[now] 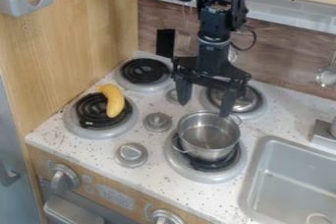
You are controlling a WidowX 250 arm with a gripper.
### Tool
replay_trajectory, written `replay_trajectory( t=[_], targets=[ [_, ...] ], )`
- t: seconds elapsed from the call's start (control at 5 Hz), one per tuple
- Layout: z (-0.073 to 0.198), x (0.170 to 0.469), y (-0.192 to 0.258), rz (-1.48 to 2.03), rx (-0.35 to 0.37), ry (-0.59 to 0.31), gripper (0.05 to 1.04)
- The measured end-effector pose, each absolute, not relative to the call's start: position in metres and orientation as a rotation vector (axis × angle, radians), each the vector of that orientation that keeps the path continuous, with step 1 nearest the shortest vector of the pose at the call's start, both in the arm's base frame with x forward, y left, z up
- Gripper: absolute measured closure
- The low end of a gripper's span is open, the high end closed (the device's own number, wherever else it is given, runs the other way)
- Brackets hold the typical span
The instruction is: Put the banana in the silver pot
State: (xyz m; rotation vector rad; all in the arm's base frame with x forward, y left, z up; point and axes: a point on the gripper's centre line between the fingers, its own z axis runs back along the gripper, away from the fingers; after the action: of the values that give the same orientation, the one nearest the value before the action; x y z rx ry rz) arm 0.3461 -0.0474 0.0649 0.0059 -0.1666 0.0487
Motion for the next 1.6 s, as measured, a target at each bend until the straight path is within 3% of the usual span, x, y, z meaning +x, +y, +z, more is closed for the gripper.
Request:
replay_trajectory(
  t=[0.4, 0.8, 1.0, 1.2, 1.6],
  targets=[
    [0.052, 0.341, -0.035, 0.102, 0.016, -0.117, 0.085],
    [0.061, 0.353, 0.025, 0.323, 0.058, -0.157, 0.085],
    [0.055, 0.354, 0.079, 0.528, 0.089, -0.172, 0.085],
    [0.049, 0.361, 0.111, 0.620, 0.058, -0.182, 0.085],
    [-0.003, 0.388, 0.141, 0.657, -0.005, -0.119, 0.085]
  ],
)
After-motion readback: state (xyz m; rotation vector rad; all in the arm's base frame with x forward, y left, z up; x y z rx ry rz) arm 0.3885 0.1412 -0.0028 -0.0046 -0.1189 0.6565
